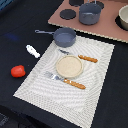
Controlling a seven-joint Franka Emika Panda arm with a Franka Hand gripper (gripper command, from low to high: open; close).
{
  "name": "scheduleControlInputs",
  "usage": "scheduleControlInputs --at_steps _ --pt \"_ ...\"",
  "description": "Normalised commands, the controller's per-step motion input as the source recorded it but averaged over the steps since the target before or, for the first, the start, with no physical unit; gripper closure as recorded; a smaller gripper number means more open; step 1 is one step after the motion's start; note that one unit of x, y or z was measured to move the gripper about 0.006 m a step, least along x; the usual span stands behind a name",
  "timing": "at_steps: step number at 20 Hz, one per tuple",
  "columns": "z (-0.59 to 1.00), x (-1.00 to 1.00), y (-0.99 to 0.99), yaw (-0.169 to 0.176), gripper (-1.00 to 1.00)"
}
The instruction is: Place the pan onto the stove and place the fish and sausage into the pan.
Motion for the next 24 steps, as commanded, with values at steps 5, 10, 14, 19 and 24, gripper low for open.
scheduleControlInputs --at_steps 5,10,14,19,24 --pt "-0.06 0.56 -0.16 -0.048 -1.00" --pt "-0.25 0.75 -0.39 -0.111 -1.00" --pt "-0.35 0.62 -0.33 -0.136 -1.00" --pt "-0.65 0.15 -0.19 -0.085 -1.00" --pt "-0.69 0.00 -0.09 -0.006 -1.00"
